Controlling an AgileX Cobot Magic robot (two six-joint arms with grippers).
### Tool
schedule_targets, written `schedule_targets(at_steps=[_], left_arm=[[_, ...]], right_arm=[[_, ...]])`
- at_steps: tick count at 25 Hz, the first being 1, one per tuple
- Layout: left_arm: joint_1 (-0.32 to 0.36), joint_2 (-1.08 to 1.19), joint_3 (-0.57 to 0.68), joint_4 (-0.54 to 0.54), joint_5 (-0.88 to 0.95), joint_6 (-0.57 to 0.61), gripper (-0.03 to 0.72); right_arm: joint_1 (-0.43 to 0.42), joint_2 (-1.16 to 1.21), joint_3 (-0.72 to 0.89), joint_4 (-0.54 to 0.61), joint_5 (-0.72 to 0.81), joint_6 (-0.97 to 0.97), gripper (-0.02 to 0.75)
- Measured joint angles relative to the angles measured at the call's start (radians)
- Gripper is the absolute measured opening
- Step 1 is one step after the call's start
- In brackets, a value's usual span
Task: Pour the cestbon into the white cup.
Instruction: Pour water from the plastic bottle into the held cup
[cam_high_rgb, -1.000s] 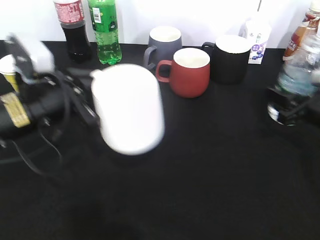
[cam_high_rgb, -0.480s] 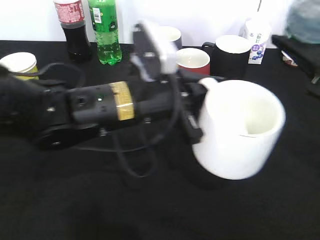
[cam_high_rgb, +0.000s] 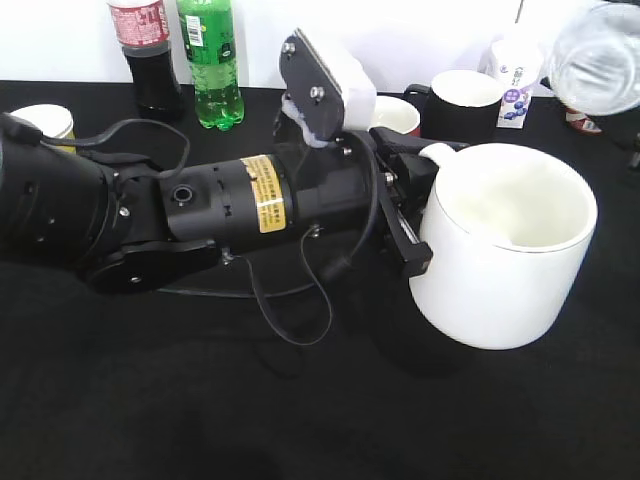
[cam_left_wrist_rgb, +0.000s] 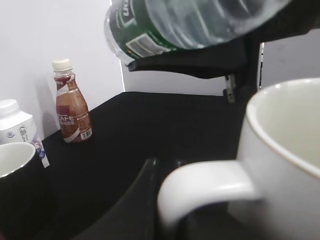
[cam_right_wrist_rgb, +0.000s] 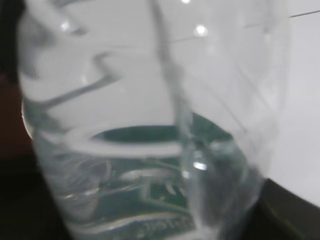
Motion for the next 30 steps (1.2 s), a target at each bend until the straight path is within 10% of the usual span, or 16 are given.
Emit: schedule_targets(at_steps=[30], left_arm=[[0.0, 0.008, 0.0, 0.018, 0.02, -0.002, 0.044]], right_arm=[[0.0, -0.002, 0.0, 0.103, 0.001, -0.344, 0.49]])
